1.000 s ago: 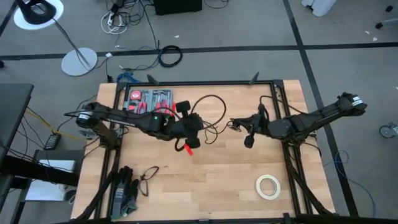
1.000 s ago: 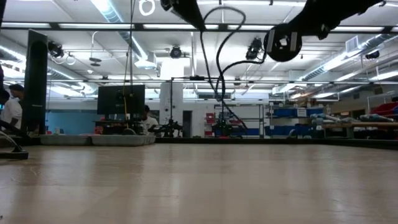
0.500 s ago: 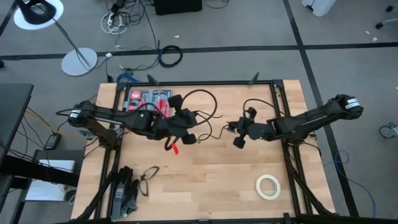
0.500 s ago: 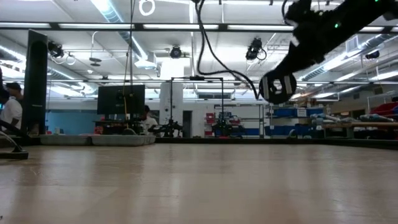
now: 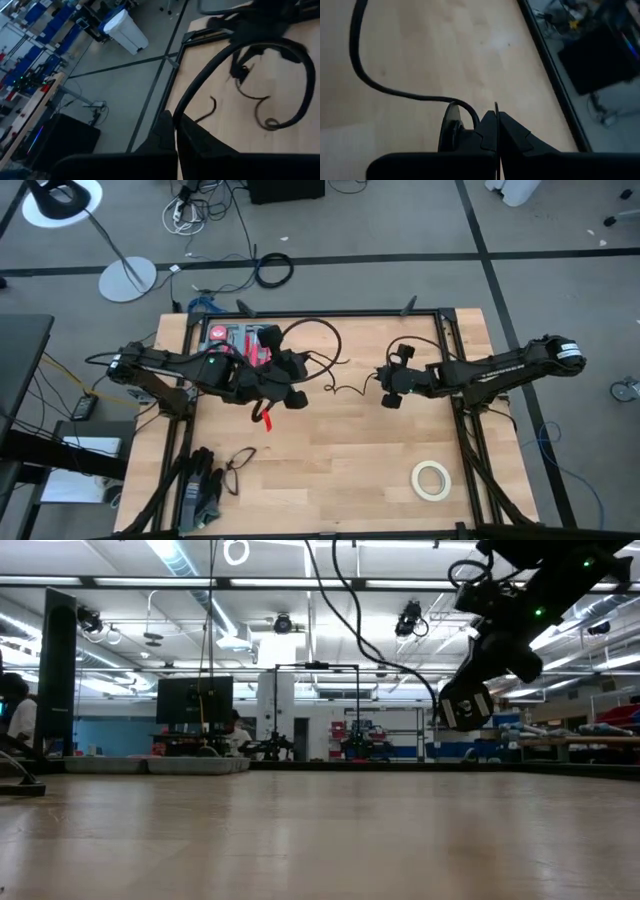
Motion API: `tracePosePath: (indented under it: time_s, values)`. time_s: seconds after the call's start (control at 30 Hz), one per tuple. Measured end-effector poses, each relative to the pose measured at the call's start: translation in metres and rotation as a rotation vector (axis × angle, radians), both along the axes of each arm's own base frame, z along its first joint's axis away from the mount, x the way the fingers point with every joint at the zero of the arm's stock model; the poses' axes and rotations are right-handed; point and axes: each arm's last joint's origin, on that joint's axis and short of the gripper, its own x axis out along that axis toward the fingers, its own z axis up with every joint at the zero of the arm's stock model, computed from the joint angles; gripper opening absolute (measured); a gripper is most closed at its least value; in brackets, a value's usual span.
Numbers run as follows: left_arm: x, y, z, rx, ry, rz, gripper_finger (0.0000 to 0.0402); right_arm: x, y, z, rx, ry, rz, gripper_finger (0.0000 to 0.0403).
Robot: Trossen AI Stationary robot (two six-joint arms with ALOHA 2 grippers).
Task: Coil cords
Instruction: Uncoil the black wire from the spool
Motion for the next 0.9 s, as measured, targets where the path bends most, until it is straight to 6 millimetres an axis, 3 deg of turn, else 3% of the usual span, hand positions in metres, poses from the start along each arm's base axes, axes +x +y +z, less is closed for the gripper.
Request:
tracePosePath:
  time_s: [0.23, 0.67, 0.9]
  values:
    - [-0.002, -0.006, 0.001, -0.015, -0.015, -0.013, 0.0000, -0.004, -0.002, 0.003, -0.199, 0.038, -0.098, 0.0000]
    - [0.000, -0.031, 0.003, -0.141, -0.102, -0.124, 0.0000, -0.006, -0.019, 0.018, -0.558, 0.008, -0.475, 0.0000]
    - [0.021, -0.042, -0.021, -0.220, -0.030, -0.185, 0.0000, 0.006, -0.018, 0.040, -0.622, -0.028, -0.469, 0.0000]
